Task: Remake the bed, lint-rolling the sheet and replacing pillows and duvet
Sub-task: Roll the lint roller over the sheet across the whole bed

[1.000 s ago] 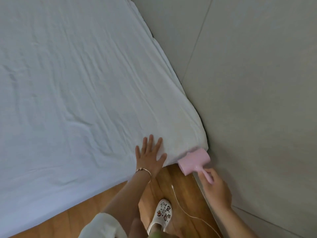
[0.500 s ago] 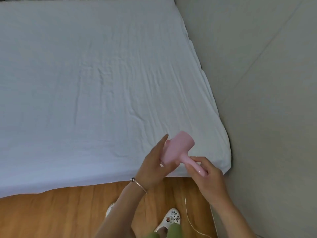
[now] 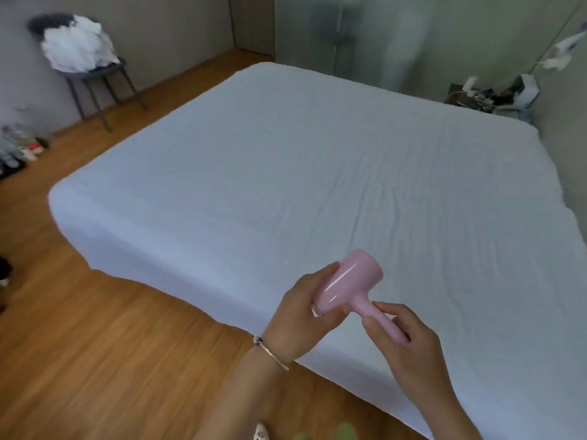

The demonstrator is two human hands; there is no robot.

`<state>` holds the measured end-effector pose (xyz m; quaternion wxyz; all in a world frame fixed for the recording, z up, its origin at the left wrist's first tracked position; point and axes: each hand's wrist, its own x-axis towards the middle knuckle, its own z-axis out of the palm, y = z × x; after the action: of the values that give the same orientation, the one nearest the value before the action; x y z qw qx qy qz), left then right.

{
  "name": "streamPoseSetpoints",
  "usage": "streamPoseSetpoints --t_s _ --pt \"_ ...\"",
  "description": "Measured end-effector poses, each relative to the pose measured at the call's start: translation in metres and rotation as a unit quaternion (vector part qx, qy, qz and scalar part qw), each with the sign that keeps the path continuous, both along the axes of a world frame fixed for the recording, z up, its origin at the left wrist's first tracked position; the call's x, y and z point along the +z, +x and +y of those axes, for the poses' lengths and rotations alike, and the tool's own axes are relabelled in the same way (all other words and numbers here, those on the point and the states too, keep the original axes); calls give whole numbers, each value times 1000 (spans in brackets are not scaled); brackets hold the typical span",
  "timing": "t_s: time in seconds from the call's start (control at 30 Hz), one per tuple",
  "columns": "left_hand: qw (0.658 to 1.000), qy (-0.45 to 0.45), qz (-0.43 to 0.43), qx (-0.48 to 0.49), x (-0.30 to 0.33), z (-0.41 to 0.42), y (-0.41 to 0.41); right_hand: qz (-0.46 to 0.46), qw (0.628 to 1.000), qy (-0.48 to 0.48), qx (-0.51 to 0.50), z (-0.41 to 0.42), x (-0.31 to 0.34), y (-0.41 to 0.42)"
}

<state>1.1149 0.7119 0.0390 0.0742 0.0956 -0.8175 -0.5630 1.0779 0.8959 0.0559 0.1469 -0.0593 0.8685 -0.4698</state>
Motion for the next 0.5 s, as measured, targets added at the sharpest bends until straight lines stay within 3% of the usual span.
streamPoseSetpoints --t_s 0.27,0.5 --pt "971 32 4 238 -5 -224 59 -15 968 9 251 -261 2 -19" --pt "906 37 -12 421 -42 -402 55 -17 921 18 389 -490 -36 -61"
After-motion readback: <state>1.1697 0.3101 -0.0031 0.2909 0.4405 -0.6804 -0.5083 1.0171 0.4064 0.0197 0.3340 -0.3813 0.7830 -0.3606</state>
